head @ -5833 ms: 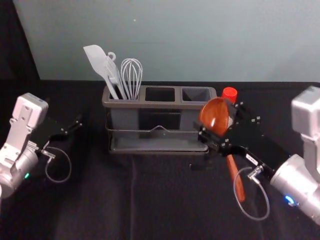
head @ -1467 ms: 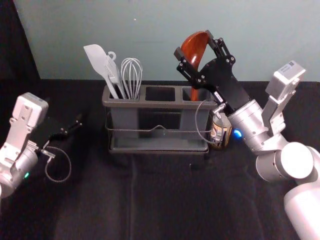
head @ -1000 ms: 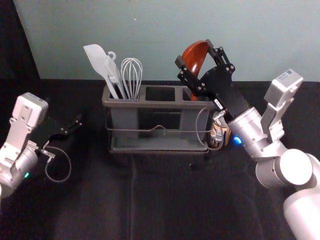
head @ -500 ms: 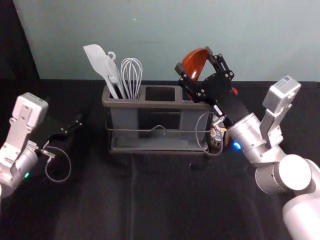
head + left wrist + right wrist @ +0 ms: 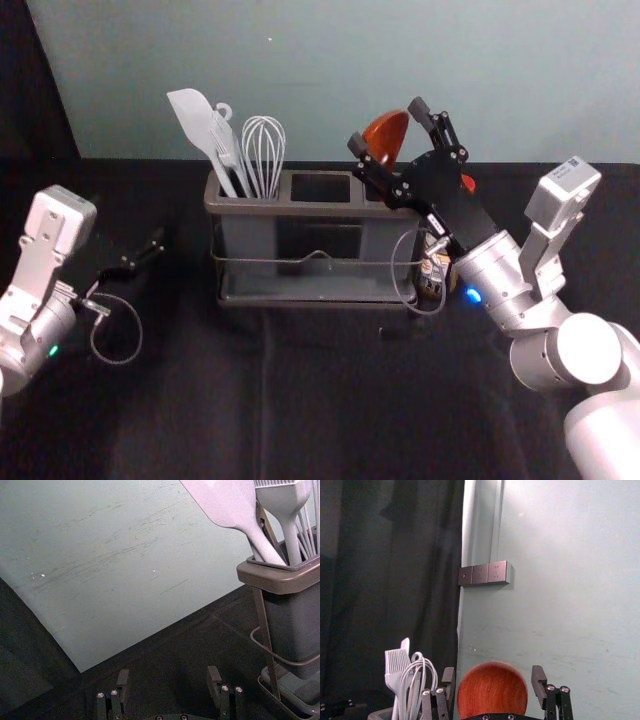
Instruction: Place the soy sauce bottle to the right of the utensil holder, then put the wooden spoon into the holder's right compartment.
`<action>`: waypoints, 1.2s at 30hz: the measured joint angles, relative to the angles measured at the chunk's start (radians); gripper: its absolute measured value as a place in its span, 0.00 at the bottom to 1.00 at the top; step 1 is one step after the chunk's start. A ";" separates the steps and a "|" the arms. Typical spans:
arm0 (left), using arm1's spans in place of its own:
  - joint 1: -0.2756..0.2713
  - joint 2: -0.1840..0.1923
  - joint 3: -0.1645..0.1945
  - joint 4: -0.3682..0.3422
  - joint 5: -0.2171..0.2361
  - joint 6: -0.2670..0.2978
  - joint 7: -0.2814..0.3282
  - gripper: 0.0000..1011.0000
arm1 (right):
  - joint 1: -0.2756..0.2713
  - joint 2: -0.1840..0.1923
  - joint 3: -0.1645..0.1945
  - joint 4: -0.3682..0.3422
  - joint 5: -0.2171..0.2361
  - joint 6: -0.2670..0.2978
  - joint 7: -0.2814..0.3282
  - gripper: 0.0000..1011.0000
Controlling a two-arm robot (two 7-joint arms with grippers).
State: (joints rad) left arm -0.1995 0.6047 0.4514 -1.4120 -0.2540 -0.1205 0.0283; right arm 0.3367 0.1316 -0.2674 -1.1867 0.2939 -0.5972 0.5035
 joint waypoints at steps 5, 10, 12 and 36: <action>0.000 0.000 0.000 0.000 0.000 0.000 0.000 0.99 | -0.001 -0.002 0.003 0.000 0.002 -0.004 0.000 0.99; 0.000 0.000 0.000 0.000 0.000 0.000 0.000 0.99 | -0.001 -0.004 0.005 0.000 0.005 -0.008 0.001 0.99; 0.000 0.000 0.000 0.000 0.000 0.000 0.000 0.99 | -0.001 -0.004 0.006 0.000 0.006 -0.009 0.001 0.99; 0.000 0.000 0.000 0.000 0.000 0.000 0.000 0.99 | -0.032 0.050 0.027 -0.175 -0.001 0.009 -0.001 0.99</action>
State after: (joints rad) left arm -0.1995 0.6047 0.4514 -1.4120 -0.2539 -0.1205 0.0283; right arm 0.3051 0.1819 -0.2405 -1.3616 0.2928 -0.5881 0.5026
